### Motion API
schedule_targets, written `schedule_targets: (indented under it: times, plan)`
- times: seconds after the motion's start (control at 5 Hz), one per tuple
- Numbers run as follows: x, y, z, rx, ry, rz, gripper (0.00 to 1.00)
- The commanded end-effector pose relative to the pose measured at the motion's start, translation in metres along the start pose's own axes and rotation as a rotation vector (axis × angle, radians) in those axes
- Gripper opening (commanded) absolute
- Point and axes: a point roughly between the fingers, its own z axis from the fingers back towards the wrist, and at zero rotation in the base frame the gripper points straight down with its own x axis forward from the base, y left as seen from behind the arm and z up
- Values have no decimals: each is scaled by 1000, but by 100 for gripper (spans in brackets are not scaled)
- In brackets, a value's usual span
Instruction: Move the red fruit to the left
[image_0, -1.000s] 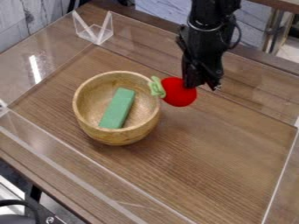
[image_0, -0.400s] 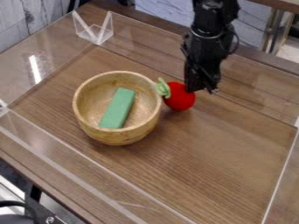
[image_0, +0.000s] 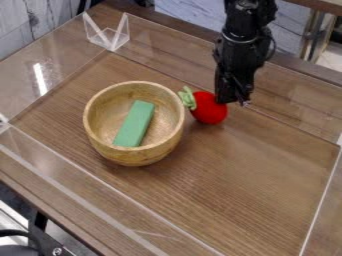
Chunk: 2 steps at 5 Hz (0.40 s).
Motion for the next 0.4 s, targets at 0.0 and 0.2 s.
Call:
schedule_targets:
  times: [0.0,0.2]
  plan:
    - [-1,9,7,25,-35,3,0]
    - [-6,12,2,23,-26,0,0]
